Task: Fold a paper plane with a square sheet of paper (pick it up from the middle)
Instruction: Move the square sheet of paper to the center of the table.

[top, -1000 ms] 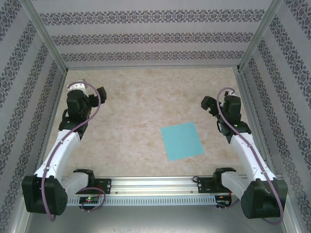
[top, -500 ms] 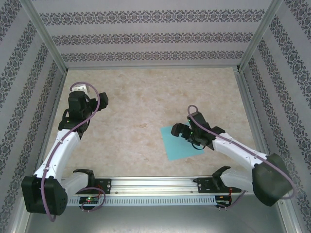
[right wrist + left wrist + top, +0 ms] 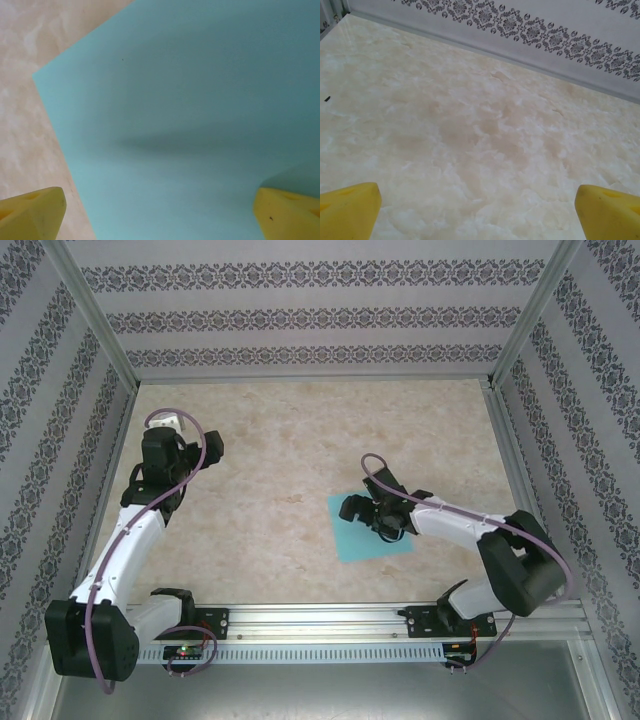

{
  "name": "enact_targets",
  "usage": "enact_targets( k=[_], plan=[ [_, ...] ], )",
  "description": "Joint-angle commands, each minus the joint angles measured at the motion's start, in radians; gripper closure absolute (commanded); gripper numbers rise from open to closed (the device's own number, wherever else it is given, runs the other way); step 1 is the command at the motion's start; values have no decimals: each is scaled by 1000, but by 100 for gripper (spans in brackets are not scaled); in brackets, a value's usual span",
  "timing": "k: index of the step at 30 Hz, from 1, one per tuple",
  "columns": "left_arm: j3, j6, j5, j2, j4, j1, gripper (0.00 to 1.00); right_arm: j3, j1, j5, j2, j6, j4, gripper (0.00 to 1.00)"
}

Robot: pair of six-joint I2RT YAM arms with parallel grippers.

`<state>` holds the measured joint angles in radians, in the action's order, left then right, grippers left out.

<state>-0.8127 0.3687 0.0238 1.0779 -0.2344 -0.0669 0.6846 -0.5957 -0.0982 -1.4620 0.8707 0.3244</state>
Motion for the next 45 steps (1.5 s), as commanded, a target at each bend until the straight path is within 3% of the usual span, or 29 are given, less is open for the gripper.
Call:
enact_targets(
  k=[1,9,15,21,26,32,45],
  plan=[
    [4,20,-22,6,4,-8,0,60,-10,15,-98,-2,-56,3],
    [-1,64,-105,36,0,-8,0,351,-15,62,-367,-120,-25,5],
    [-23,80,-170,54,-1,-8,0,623,-17,66,-593,-246,136,8],
    [-25,82,-176,59,-17,-8,0,744,-26,86,-542,-314,199,8],
    [-30,81,-182,69,-35,-8,0,821,-24,155,-498,-475,328,2],
    [-23,77,-185,83,-36,-8,0,944,-10,220,-607,-594,506,2],
    [-42,70,-186,111,-59,-8,0,1103,-2,152,-749,-610,588,2]
  ],
)
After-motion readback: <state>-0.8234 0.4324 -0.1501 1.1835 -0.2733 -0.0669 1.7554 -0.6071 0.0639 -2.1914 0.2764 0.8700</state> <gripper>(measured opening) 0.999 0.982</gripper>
